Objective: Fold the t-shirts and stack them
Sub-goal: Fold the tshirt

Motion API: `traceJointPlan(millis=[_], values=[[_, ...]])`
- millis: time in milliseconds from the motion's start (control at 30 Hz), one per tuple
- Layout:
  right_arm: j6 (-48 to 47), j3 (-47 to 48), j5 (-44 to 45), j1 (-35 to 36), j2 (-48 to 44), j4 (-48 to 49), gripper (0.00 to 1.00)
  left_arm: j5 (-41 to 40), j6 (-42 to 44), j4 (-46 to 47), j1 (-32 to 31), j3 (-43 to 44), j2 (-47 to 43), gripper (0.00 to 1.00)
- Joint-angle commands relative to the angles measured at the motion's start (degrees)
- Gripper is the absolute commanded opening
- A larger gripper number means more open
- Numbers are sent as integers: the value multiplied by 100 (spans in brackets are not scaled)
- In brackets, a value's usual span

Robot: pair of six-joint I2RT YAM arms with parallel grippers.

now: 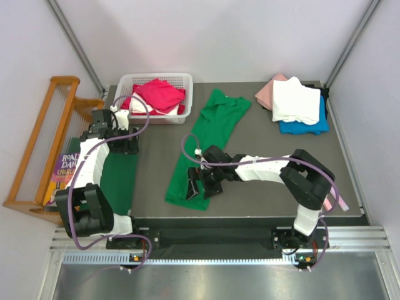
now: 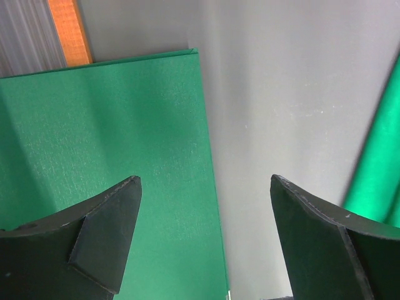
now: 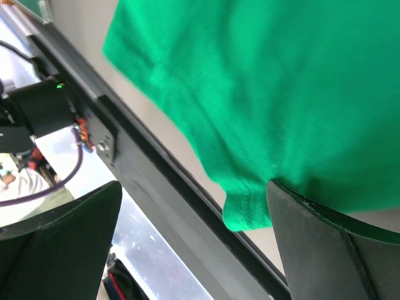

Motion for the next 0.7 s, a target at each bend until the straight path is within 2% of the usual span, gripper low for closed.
traceJointPlan(millis=[0,167,233,400,500,600,667], values=[[-421,-336,355,-509,-541,-548,100,167,92,-66,46,252,-205,88],[-738,-4,374,-687,-691,-1118,100,167,109,-84,46,225,-205,88],[-896,425,495,-415,-656,-1365,100,159,109,-101,46,216,-205,88],[-1493,1797,1075,752,-24,-2953,100,202,83,-101,46,225,-223,88],[-1582,2448,1313,1228,267,-3412,100,203,92,-145,46,278,-240,88],[-1739,2617,1708,1274,232,-3484,100,185,118,-171,46,313,-267,88],[-2011,2520,2427,1230,109,-3537,100,185,144,-198,46,322,-284,88]])
